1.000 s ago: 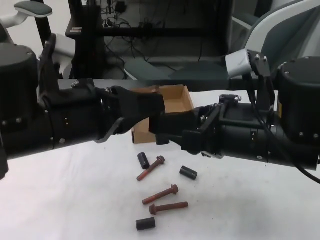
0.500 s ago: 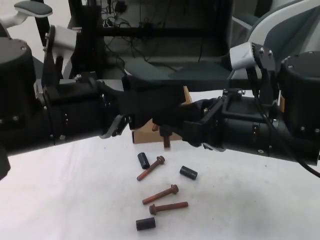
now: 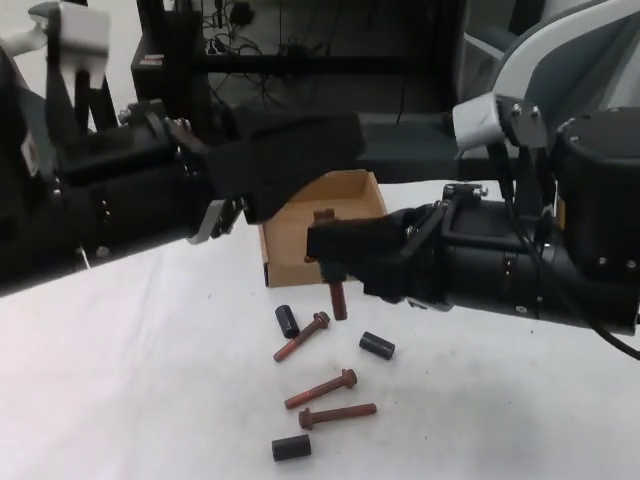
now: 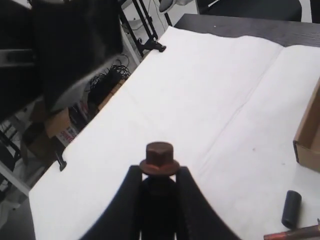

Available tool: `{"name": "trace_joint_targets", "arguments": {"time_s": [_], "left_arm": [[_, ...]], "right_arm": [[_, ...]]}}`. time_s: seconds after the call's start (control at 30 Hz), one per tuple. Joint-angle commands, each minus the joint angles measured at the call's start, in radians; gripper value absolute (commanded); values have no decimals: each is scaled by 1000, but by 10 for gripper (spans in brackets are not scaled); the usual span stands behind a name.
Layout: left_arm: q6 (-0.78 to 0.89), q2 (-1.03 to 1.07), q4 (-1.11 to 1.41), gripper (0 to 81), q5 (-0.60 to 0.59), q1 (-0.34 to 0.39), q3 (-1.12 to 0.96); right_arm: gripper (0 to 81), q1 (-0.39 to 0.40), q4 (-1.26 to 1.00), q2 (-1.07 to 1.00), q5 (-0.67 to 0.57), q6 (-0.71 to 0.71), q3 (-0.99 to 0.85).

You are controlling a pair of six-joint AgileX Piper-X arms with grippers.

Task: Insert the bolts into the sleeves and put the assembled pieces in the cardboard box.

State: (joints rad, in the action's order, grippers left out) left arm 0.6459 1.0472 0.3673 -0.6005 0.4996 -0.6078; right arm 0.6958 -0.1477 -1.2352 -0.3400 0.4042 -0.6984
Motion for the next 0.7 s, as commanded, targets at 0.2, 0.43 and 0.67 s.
{"name": "trace_joint_targets", "arguments": {"time_s": [0.2, 0.43, 0.67], "left_arm": [[-25, -13, -179, 659, -46, -105, -4], [-28, -29, -313, 505, -105, -158, -4], [-162, -134, -418, 66, -108, -164, -4]], "right_arm": [[6, -30, 23, 0, 20, -57, -12], [6, -100, 23, -59, 4, -68, -22], [6, -155, 23, -198, -38, -127, -120]]}}
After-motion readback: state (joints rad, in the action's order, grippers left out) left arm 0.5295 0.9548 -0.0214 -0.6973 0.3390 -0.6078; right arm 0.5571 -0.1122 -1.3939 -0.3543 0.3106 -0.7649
